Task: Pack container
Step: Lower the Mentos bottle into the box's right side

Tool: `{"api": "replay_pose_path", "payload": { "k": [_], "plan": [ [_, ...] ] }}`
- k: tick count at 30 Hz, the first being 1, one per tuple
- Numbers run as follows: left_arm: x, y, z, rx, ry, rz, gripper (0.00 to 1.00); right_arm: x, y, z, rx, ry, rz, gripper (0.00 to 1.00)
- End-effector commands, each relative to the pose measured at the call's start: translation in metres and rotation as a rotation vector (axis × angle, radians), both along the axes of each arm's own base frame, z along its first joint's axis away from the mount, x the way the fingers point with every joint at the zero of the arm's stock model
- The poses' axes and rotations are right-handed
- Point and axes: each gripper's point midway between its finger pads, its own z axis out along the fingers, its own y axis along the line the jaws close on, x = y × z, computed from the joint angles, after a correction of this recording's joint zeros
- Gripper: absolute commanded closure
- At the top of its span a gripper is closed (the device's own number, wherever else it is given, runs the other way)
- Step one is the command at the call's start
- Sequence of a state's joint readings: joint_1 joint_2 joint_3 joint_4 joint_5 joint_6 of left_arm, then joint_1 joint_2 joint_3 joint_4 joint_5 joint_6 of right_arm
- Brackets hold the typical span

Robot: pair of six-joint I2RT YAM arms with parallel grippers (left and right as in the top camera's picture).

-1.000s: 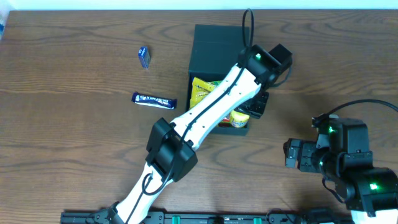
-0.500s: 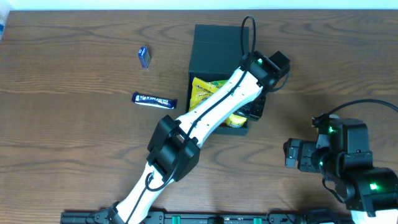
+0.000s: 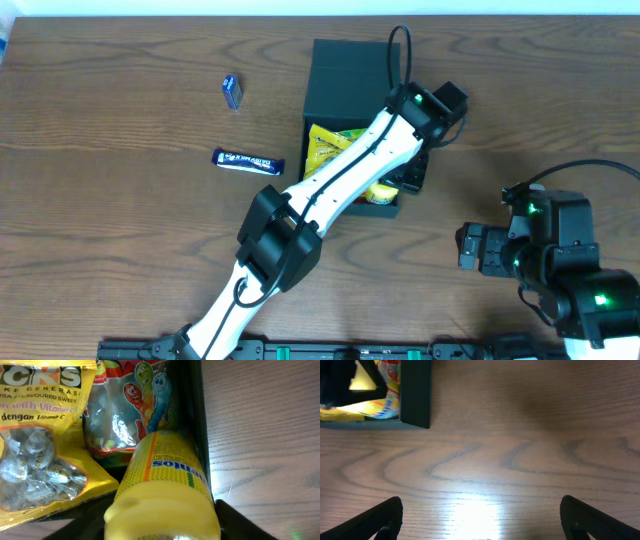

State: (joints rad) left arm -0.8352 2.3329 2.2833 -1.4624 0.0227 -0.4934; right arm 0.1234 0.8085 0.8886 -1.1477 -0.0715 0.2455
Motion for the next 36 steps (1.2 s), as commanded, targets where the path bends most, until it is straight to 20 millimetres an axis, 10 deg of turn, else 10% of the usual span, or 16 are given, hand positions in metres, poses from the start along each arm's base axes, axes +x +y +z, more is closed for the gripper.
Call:
{"api": "replay_pose_path", "payload": {
  "k": [1,3,13,24,36],
  "plan": [
    [-0.001,0.000,-0.001,0.007,-0.001,0.001,0.15,0.000,-0.002,0.001,0.006,-0.004,-0.018,0.01],
    [-0.001,0.000,-0.001,0.007,-0.001,0.001,0.02,0.000,-0.002,0.001,0.006,-0.004,-0.018,0.01],
    [0.006,0.002,0.012,0.003,-0.050,0.001,0.04,0.000,-0.002,0.001,0.006,-0.004,-0.018,0.01],
    [0.002,0.050,0.108,0.028,-0.259,0.079,0.05,0.000,-0.002,0.001,0.006,-0.004,-0.018,0.01],
    [-0.047,0.048,0.097,0.181,-0.253,0.046,0.05,0.000,-0.002,0.001,0.006,-0.004,-0.018,0.01]
  ]
}}
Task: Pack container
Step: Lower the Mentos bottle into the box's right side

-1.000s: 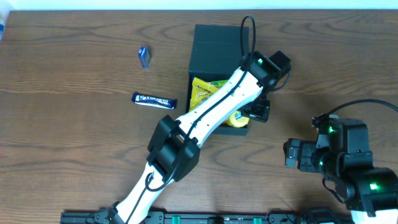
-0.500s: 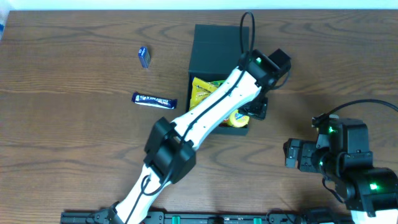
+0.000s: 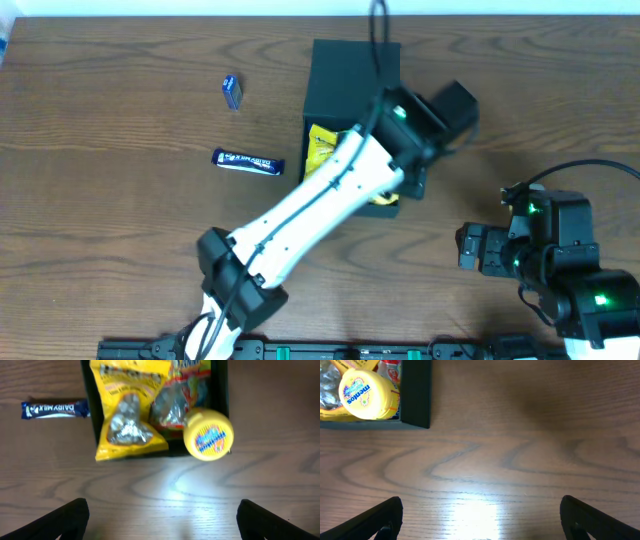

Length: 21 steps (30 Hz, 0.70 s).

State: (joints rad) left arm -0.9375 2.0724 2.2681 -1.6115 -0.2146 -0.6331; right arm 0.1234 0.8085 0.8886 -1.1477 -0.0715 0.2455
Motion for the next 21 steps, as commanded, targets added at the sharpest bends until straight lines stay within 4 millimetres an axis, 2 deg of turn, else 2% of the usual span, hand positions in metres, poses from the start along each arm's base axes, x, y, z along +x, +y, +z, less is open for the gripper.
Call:
{"api": "replay_pose_path", "payload": {
  "k": [1,11,17,21],
  "plan": [
    [-0.018,0.011,-0.012,0.136,-0.005,0.017,0.05,0.000,-0.002,0.001,0.006,-0.004,-0.018,0.01],
    [-0.030,0.020,-0.023,0.189,-0.045,0.023,0.04,0.000,-0.002,0.001,0.006,-0.004,-0.018,0.01],
    [-0.036,0.029,-0.019,0.138,-0.070,-0.096,0.05,0.000,-0.002,0.001,0.006,-0.004,-0.018,0.01],
    [-0.039,0.032,-0.028,0.103,-0.086,-0.158,0.05,0.000,-0.002,0.001,0.006,-0.004,-0.018,0.01]
  ]
}}
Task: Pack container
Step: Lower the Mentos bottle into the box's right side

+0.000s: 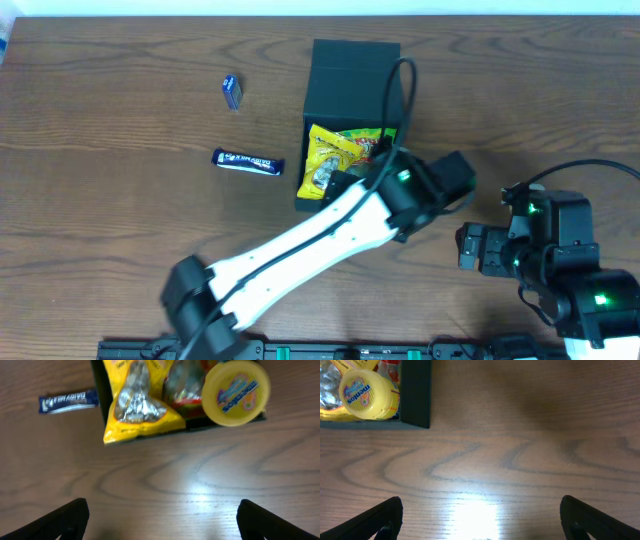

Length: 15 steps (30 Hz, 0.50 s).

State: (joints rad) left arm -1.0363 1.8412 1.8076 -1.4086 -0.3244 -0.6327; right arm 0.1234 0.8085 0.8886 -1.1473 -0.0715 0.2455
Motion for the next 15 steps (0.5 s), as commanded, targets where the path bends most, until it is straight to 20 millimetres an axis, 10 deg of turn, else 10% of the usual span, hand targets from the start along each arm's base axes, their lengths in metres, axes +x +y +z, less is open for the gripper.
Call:
{"api": "replay_pose_path", "payload": {
  "k": [1,8,15],
  "plan": [
    [-0.002,0.010,-0.007,0.020,-0.010,-0.070,0.05,0.000,-0.002,0.001,0.006,-0.004,-0.018,0.01],
    [-0.003,0.010,-0.057,-0.005,0.026,-0.055,0.05,0.000,-0.002,0.001,0.006,-0.004,-0.018,0.01],
    [0.020,-0.012,-0.067,-0.082,-0.037,-0.116,0.05,0.000,-0.002,0.001,0.006,-0.004,-0.018,0.01]
  ]
}}
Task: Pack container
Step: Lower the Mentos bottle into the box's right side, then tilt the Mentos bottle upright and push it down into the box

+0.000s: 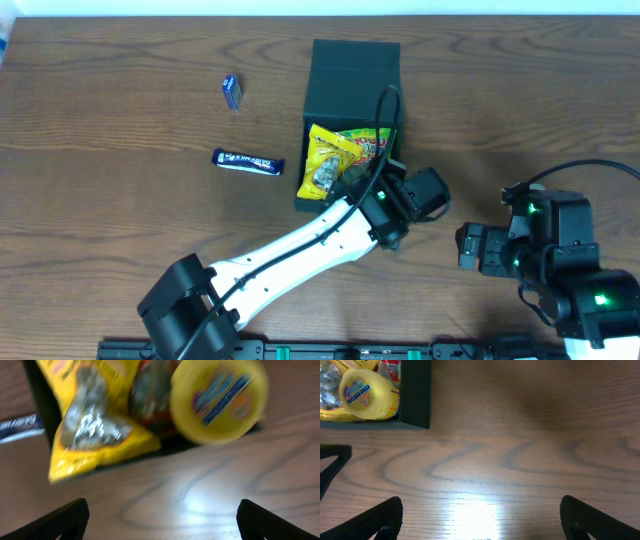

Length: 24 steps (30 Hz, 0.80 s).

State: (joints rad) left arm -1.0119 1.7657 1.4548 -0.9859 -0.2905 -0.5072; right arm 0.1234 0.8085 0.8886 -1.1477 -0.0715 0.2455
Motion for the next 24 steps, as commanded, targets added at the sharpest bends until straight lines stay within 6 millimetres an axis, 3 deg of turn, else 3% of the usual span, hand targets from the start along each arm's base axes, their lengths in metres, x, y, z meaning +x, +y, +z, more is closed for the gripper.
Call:
{"api": "replay_pose_path", "payload": {
  "k": [1,11,24],
  "plan": [
    [0.011,0.002,-0.006,0.012,-0.002,-0.013,0.05,0.000,-0.002,0.001,0.006,-0.004,-0.018,0.01],
    [0.026,0.003,-0.028,0.028,0.013,0.022,0.05,0.000,-0.002,0.001,0.006,-0.004,-0.018,0.01],
    [0.053,-0.007,-0.028,-0.046,-0.045,0.046,0.05,0.000,-0.002,0.001,0.006,-0.004,-0.018,0.01]
  ]
}}
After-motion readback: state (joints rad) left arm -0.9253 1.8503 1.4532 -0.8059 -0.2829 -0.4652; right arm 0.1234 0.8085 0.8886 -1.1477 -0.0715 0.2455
